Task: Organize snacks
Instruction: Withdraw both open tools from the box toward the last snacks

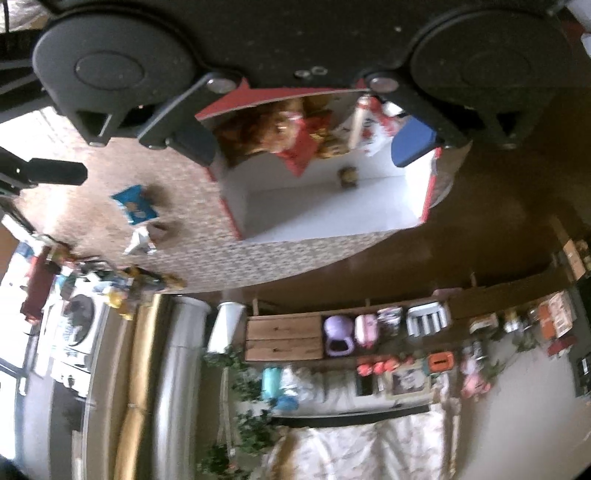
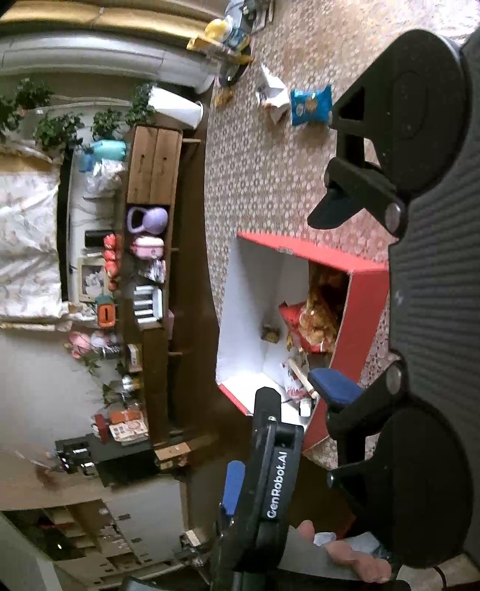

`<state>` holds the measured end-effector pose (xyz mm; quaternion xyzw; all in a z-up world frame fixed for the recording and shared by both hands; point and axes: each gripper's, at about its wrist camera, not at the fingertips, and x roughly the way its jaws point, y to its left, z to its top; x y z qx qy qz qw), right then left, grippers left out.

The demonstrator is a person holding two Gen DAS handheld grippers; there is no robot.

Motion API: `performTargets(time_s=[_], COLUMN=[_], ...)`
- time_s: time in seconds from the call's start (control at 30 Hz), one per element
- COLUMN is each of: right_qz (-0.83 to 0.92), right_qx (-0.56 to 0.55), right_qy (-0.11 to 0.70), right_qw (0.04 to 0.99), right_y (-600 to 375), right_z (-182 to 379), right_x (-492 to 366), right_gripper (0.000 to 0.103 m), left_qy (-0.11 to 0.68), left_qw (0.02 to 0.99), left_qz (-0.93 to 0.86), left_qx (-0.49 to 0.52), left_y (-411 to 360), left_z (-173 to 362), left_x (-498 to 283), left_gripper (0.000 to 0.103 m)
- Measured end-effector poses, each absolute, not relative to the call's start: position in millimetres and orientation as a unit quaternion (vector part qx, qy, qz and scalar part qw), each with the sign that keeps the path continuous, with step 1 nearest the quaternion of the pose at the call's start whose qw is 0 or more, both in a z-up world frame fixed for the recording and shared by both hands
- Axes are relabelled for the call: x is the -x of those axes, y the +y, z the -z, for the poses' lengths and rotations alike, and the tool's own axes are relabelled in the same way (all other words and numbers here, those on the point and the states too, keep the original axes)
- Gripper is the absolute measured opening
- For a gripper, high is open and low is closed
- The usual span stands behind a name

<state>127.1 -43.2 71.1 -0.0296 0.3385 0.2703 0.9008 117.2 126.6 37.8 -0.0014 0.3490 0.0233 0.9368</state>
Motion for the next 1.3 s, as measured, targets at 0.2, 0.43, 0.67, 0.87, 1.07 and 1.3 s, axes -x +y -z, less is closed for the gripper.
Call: performTargets(time_s=[0.2, 0.43, 0.67, 0.87, 1.07, 1.3], right_qz=[-0.248, -0.209, -0.169, -0.144, -0.119, -0.104], right_qx=[0.017, 0.003, -0.011, -0.020, -0.039, -0.046], right_qy=[0.334, 0.337, 0.346, 0.347, 0.356, 0.366], right_qw=[0.909, 0.918, 0.923, 0.926, 0.926, 0.924], right_y=[-89.8, -152.5, -206.4, -240.3, -265.8, -281.9], right_z=[-75.5, -70.7, -57.7, -47.1, -35.5, -20.3], right_x=[-115.2, -111.7, -121.6, -137.7, -169.9, -220.5], right_gripper=[0.093, 0.093, 0.093, 0.093, 0.093, 0.093], left_qy=[0.334, 0.328, 0.336, 0.347, 0.359, 0.371], left_qw=[0.943, 0.944, 0.941, 0.937, 0.932, 0.928], left_qz=[0.006, 0.030, 0.030, 0.035, 0.044, 0.044], left_qx=[0.007, 0.022, 0.024, 0.016, 0.004, -0.004], left_y=[88.4, 45.8, 7.8, -22.9, -49.3, -69.2], left_z=[-40.1, -34.4, -20.5, -9.7, 1.2, 21.6], left_x=[-109.7, -113.7, -130.6, -150.6, -177.5, -217.1], left_gripper=[0.103, 0.103, 0.103, 0.103, 0.103, 0.103])
